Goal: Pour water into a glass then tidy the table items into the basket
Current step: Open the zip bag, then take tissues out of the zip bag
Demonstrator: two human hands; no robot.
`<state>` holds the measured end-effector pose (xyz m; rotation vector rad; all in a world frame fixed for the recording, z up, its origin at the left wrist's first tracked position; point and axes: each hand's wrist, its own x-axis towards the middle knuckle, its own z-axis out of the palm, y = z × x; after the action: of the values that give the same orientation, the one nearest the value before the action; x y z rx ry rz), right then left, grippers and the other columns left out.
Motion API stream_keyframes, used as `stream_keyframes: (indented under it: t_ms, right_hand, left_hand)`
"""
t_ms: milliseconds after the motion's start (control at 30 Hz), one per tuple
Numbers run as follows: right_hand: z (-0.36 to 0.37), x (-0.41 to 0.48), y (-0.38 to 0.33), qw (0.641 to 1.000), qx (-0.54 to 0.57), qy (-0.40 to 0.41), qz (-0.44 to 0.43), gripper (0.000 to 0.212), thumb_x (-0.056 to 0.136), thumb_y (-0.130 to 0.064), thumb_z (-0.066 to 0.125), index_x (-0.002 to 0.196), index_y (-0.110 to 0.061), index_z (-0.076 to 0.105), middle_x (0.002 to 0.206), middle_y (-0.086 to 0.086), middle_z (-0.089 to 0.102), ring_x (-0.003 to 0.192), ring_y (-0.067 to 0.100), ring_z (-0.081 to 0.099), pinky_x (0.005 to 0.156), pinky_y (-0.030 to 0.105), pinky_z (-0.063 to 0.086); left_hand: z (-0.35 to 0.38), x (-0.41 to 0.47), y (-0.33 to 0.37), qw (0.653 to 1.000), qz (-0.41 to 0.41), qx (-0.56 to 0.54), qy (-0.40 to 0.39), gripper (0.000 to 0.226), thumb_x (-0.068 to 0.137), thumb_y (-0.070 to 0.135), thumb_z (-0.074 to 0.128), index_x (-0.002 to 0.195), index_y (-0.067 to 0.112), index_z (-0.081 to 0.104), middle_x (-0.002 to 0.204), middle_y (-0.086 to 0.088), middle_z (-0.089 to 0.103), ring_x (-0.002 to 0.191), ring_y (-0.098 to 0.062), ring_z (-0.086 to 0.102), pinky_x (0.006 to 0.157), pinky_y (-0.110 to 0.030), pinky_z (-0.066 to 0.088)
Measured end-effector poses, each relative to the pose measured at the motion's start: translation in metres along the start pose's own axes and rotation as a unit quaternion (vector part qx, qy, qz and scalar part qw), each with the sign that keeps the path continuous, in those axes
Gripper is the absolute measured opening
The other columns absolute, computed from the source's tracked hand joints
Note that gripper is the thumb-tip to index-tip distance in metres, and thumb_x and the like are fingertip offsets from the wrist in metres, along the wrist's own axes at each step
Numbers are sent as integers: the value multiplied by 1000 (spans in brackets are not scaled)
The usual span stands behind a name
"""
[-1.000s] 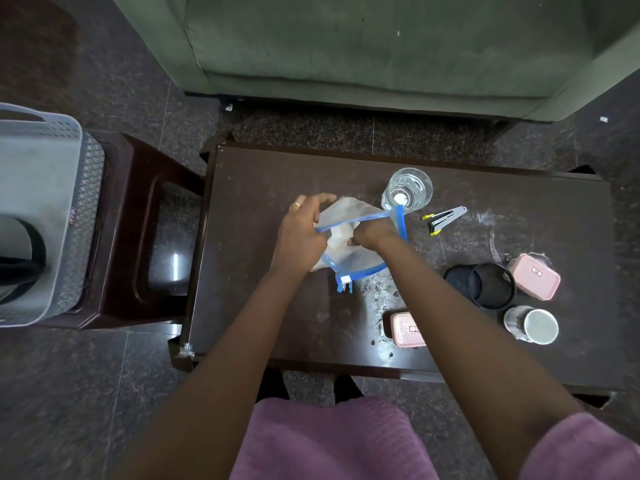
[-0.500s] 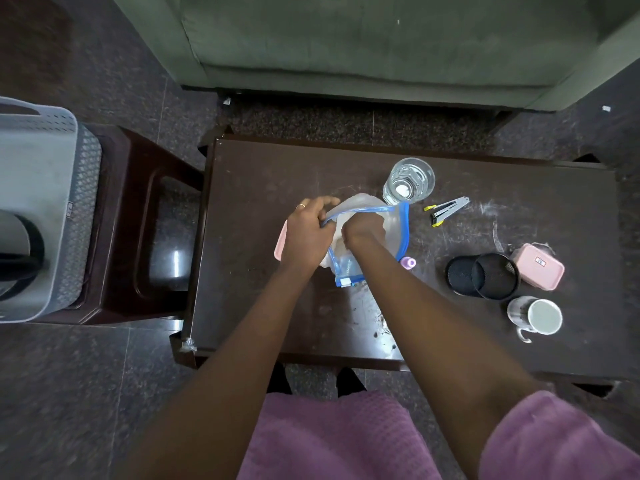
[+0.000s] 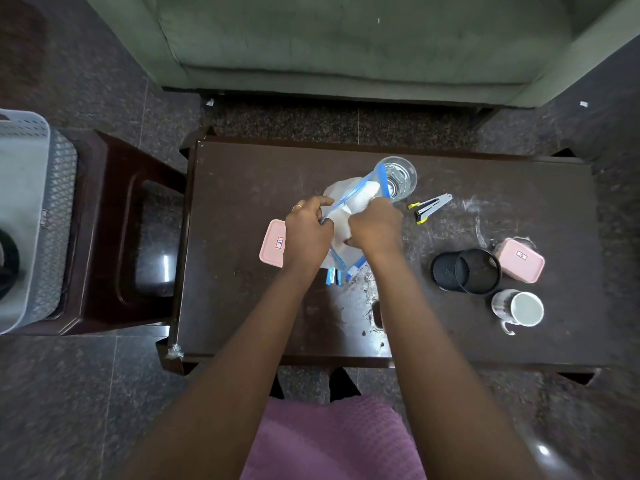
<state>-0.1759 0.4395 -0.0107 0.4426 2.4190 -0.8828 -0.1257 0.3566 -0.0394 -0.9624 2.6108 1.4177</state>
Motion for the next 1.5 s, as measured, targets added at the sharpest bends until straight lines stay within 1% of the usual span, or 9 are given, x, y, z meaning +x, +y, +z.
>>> stream_keyframes:
  t_ms: [200, 367, 533, 867, 967, 1067, 1167, 1267, 1500]
  right_hand:
    - [-54, 13, 26, 962, 259, -73, 34, 22, 76, 10, 49, 70, -9, 58, 86, 19, 65, 80, 35, 66, 54, 31, 55]
    - [-78, 20, 56, 942, 316, -107, 33, 13, 81, 11, 51, 86, 5, 61, 87, 17, 66, 75, 28, 66, 68, 40, 58]
    - [-98, 24, 94, 913, 393, -112, -8, 21, 85, 6, 54, 81, -13, 64, 71, -4, 74, 67, 14, 72, 53, 27, 57]
    - [-139, 32, 181, 842, 530, 48, 87, 23, 88, -17, 43, 70, -14, 56, 68, 4, 57, 63, 18, 56, 60, 28, 49]
    - [-149, 37, 201, 868, 473, 84, 125, 42, 88, -43, 54, 65, -9, 63, 68, 6, 62, 56, 18, 60, 52, 27, 51]
    - [-152, 40, 212, 891, 426, 99, 119, 12, 79, -13, 65, 67, -13, 63, 68, 5, 60, 61, 24, 57, 48, 26, 50]
    - [-149, 44, 222, 948, 300, 71, 79, 37, 72, 10, 61, 95, -18, 56, 90, 9, 59, 79, 27, 57, 59, 33, 52]
    - [-146, 48, 224, 971, 194, 107, 85, 50, 70, 1, 70, 113, -16, 51, 104, 13, 62, 94, 31, 60, 79, 46, 53]
    - [-138, 57, 209, 982, 29, 160, 98, 25, 79, -7, 65, 103, 1, 65, 104, 24, 65, 96, 39, 60, 79, 44, 53]
  left_hand:
    - [14, 2, 6, 1000, -1, 12, 0, 38, 80, -2, 52, 111, 15, 66, 81, -2, 53, 70, -14, 45, 67, -24, 38]
    - [30, -2, 14, 1000, 8, 13, 2, 37, 81, -3, 54, 112, 15, 64, 73, 2, 44, 70, -16, 44, 72, -31, 44]
    - [46, -7, 16, 1000, -1, 24, -6, 39, 83, 0, 54, 119, 15, 60, 74, 1, 46, 75, -17, 47, 77, -32, 46]
    - [81, -22, 27, 999, -32, 24, -6, 45, 83, -1, 54, 125, 13, 54, 84, -7, 53, 78, -21, 52, 79, -32, 47]
    - [87, -25, 27, 999, -38, 27, 4, 45, 83, -1, 54, 125, 13, 54, 93, -16, 61, 87, -27, 57, 84, -38, 48]
    - [92, -27, 27, 999, -41, 30, 10, 45, 82, -1, 53, 125, 12, 54, 96, -18, 62, 90, -29, 57, 86, -38, 47]
    - [96, -29, 28, 999, -42, 29, 11, 45, 82, -1, 52, 125, 12, 54, 97, -19, 61, 90, -29, 57, 85, -36, 47]
    - [99, -30, 28, 999, -42, 28, 8, 45, 82, -2, 52, 125, 11, 53, 99, -20, 61, 92, -31, 57, 88, -40, 49]
    - [102, -32, 26, 999, -37, 28, 10, 42, 85, -1, 54, 126, 10, 53, 98, -19, 61, 83, -22, 54, 82, -32, 49]
